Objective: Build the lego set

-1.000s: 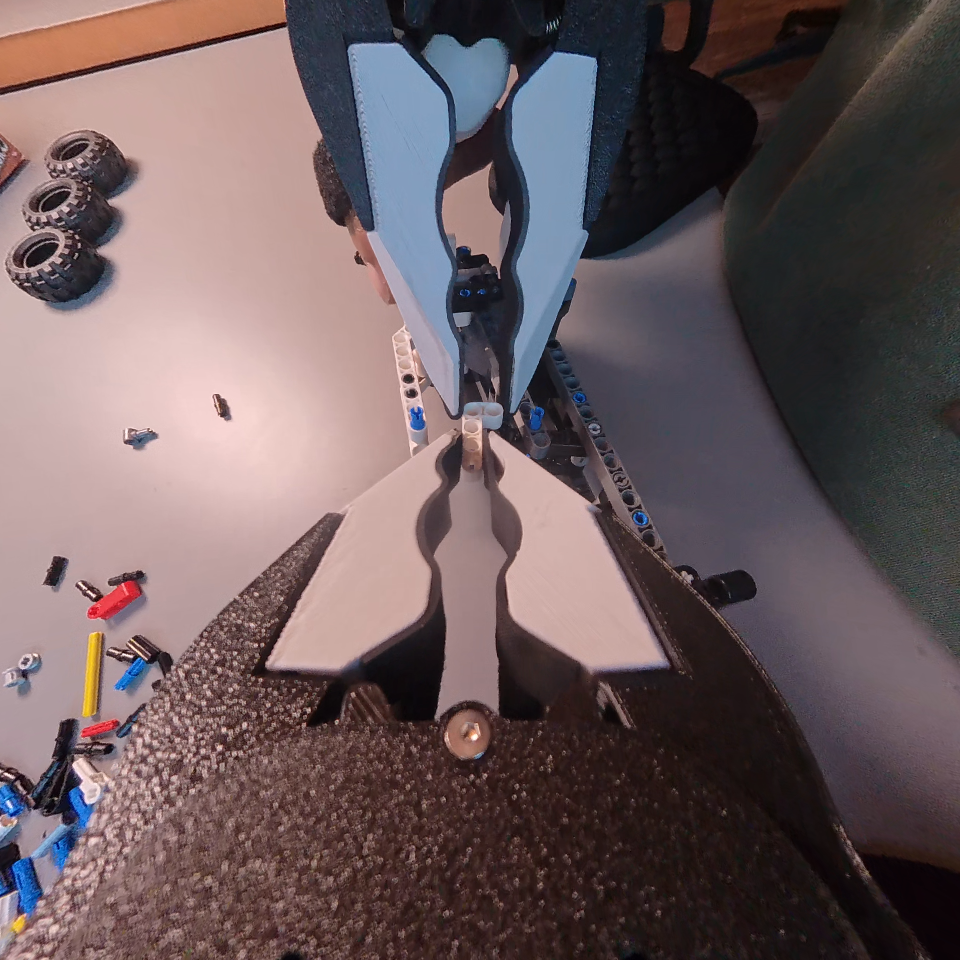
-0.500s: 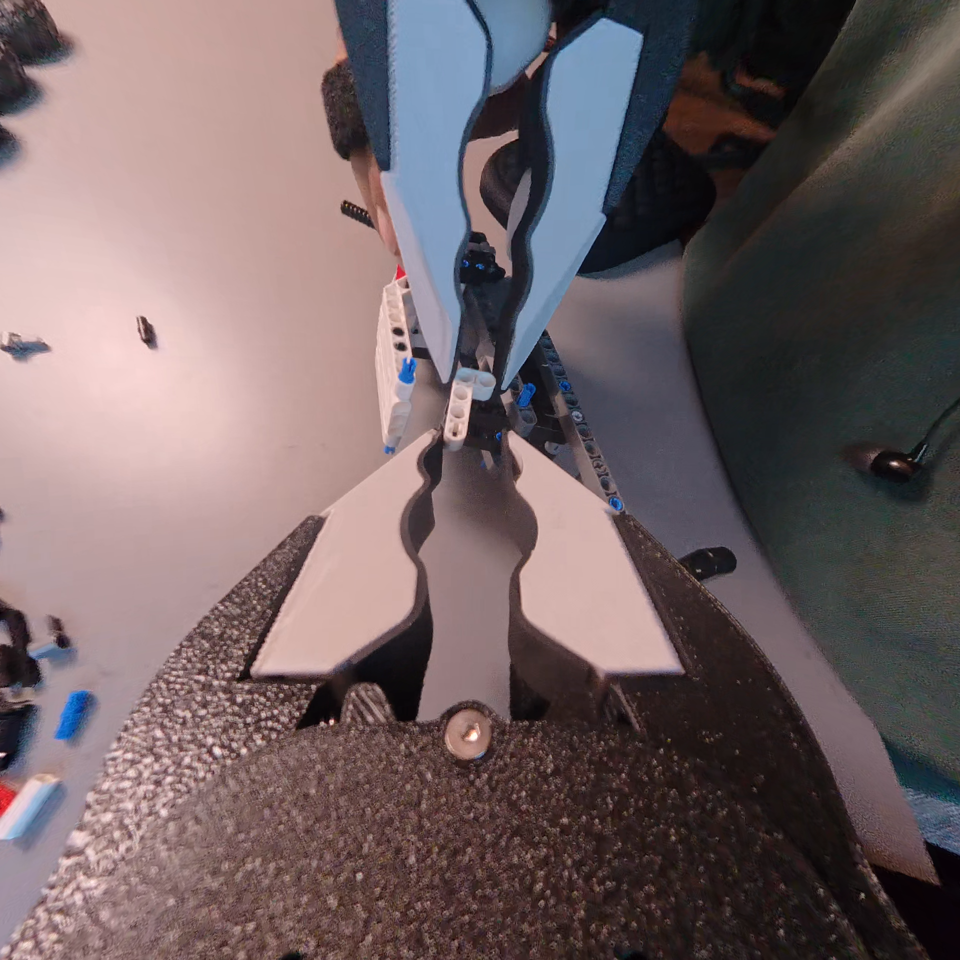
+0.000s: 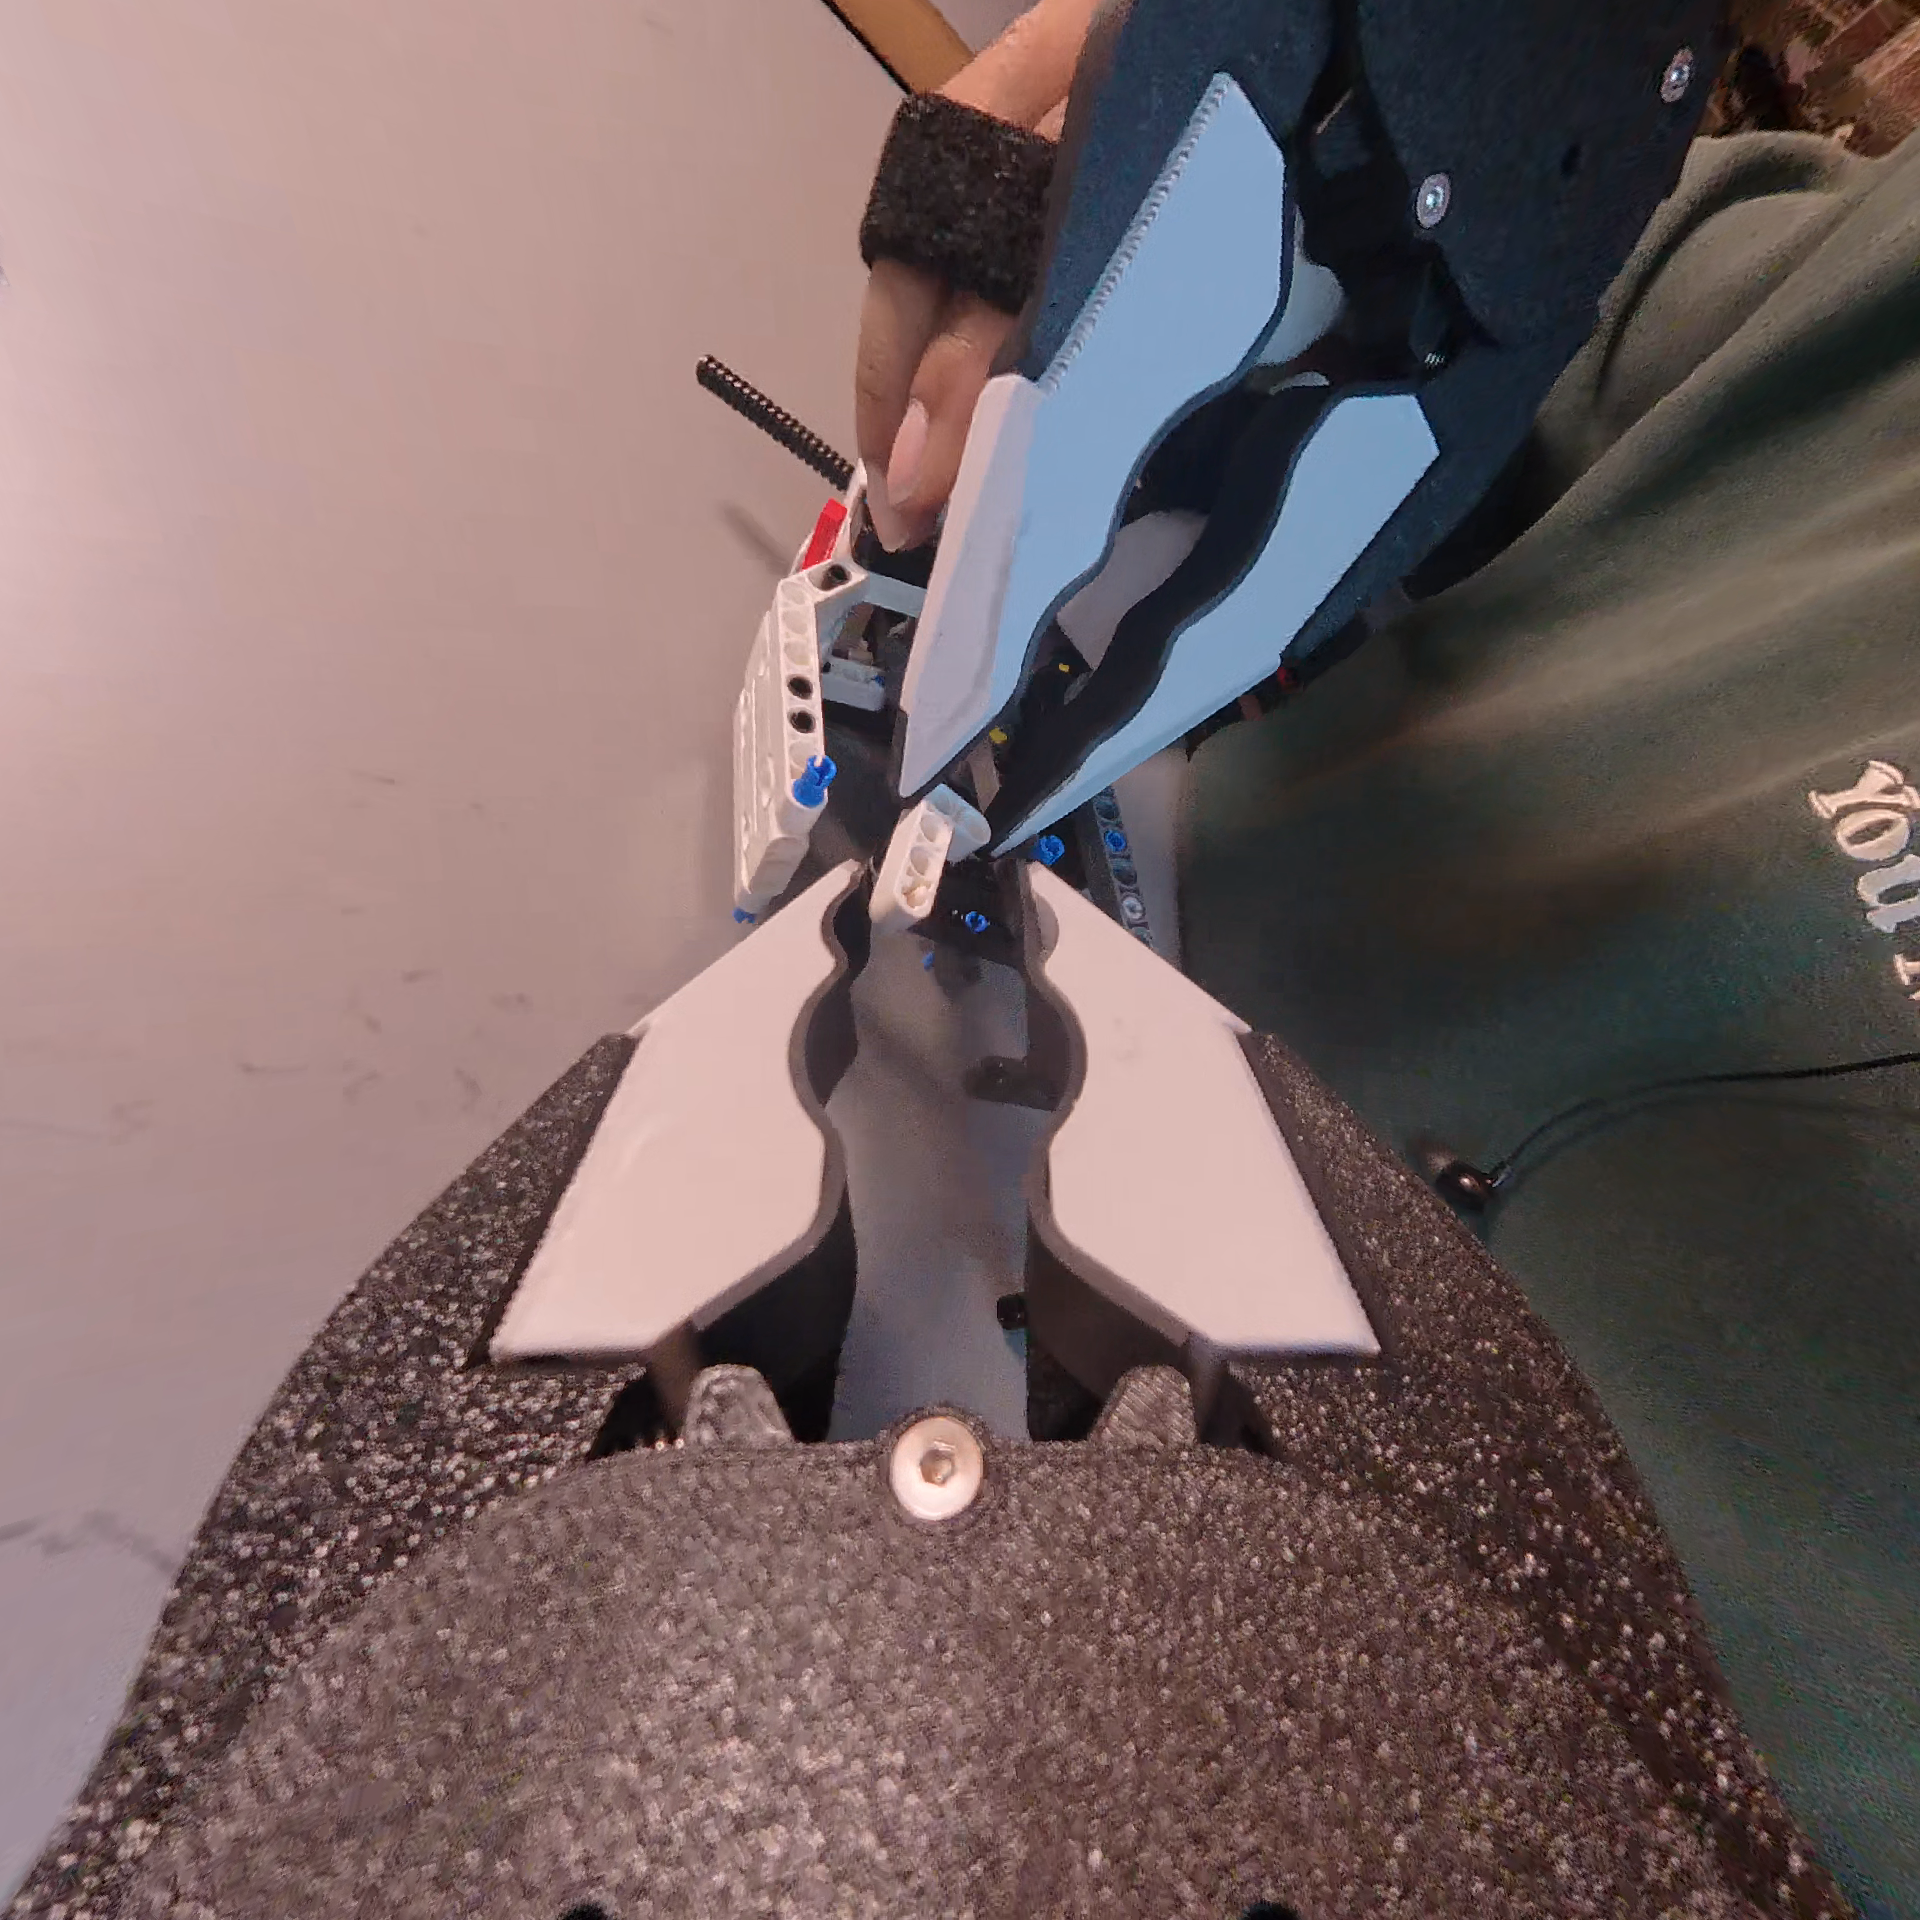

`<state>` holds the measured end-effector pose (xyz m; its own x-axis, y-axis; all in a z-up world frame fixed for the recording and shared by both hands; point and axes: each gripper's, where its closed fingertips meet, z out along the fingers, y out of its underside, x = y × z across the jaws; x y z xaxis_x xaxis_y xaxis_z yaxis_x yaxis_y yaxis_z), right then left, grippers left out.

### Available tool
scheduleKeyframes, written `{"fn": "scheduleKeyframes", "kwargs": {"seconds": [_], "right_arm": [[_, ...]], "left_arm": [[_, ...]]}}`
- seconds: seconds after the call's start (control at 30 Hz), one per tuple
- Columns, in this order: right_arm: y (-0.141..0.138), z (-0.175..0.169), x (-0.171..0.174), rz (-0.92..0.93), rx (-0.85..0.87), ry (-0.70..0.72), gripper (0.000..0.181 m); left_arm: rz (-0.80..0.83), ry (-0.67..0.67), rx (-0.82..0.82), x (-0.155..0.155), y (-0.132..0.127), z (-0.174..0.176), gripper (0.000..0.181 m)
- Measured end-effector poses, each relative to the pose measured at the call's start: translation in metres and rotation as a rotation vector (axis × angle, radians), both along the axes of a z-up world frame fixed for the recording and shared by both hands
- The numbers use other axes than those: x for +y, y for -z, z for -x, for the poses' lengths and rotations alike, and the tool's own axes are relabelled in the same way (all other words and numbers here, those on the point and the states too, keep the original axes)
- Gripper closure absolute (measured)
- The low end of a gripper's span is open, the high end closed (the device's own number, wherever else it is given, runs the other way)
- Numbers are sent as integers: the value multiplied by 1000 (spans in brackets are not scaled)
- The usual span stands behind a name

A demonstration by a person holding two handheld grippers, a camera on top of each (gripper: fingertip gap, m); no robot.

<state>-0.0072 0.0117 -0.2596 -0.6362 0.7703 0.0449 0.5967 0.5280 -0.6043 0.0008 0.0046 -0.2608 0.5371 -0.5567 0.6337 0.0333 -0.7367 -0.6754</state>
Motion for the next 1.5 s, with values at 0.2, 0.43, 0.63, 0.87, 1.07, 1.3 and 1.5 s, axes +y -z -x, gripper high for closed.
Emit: {"fn": "scheduleKeyframes", "kwargs": {"seconds": [0.2,0.43,0.63,0.87,1.07,1.3,1.5], "right_arm": [[-1,-4,0,13,-13,-5,167],[0,-9,-6,60,-127,-32,167],[4,-17,-10,47,-210,-69,167],[5,-24,-10,63,-243,-77,167],[3,-23,-2,53,-205,-46,167],[-8,-24,12,49,-124,20,167],[-16,-34,15,74,-47,55,167]], "left_arm": [[-21,2,-32,-12,-12,0,142],[46,67,6,-21,3,-17,133],[71,119,19,-25,6,-36,117],[139,89,-73,-20,8,-45,117],[77,67,-13,-12,4,-43,124],[-37,57,208,8,2,-32,145],[-185,81,425,14,0,-35,153]]}}
